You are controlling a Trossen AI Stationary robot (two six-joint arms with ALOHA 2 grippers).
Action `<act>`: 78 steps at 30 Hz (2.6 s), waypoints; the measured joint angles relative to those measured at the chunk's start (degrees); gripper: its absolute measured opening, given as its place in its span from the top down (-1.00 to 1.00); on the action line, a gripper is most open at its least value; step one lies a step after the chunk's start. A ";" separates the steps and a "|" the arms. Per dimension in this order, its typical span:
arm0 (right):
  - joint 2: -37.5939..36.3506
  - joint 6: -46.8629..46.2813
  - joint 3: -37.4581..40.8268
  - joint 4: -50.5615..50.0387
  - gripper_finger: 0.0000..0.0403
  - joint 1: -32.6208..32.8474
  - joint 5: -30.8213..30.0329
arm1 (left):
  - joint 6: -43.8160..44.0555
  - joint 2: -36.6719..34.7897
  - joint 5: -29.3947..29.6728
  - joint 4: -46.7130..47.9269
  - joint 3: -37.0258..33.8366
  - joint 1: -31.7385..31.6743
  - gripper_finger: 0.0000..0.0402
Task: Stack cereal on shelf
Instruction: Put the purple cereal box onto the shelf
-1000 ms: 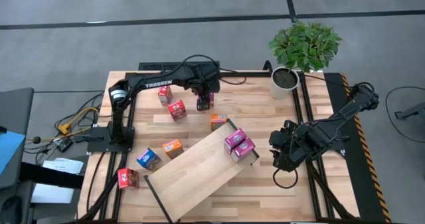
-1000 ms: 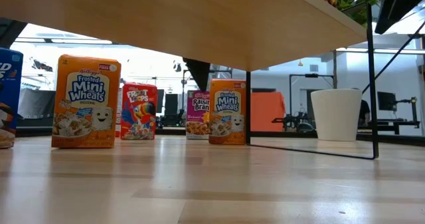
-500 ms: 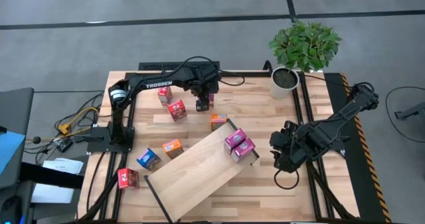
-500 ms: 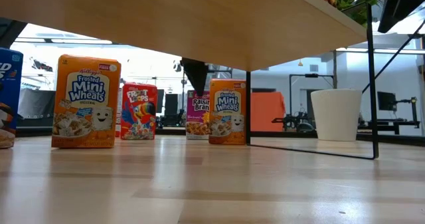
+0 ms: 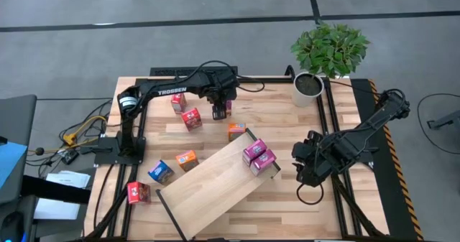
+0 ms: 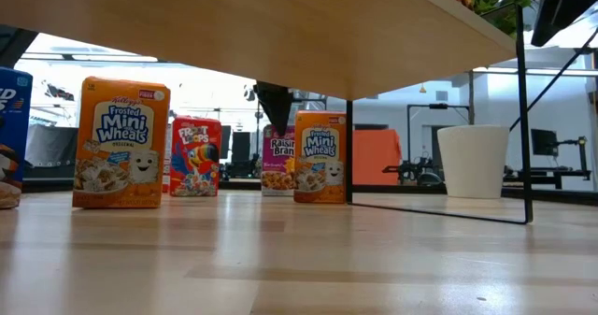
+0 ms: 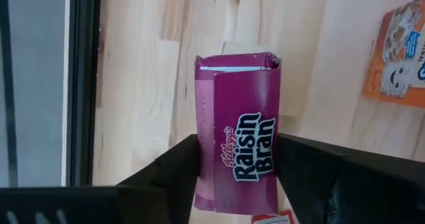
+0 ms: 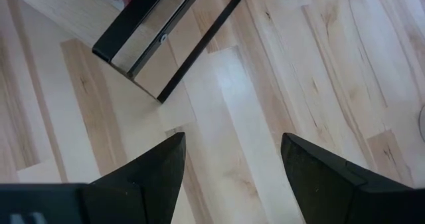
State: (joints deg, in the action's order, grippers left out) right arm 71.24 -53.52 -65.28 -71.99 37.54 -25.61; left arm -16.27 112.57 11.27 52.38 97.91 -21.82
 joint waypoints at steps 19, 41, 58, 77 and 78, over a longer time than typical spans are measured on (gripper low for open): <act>0.00 1.35 0.00 0.22 -0.36 0.00 0.01 | 13.10 -5.11 3.32 14.25 8.36 1.50 0.41; 0.00 1.08 0.00 1.23 -0.36 0.00 0.04 | 44.48 -7.84 4.66 28.25 32.11 23.05 0.41; -0.04 0.87 0.00 4.50 -0.36 -0.07 0.04 | 55.96 -1.16 9.92 26.32 32.02 30.91 0.41; -0.02 -0.04 0.00 5.18 -0.36 -0.07 0.04 | 54.85 1.03 8.47 21.90 32.26 30.97 0.41; -0.02 -0.04 0.00 5.20 -0.36 -0.07 0.04 | 54.53 1.09 8.93 21.50 32.24 30.97 0.41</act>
State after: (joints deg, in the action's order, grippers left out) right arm 71.22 -53.56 -65.28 -66.79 37.47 -25.56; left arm 38.25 113.66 20.19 73.88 130.15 9.15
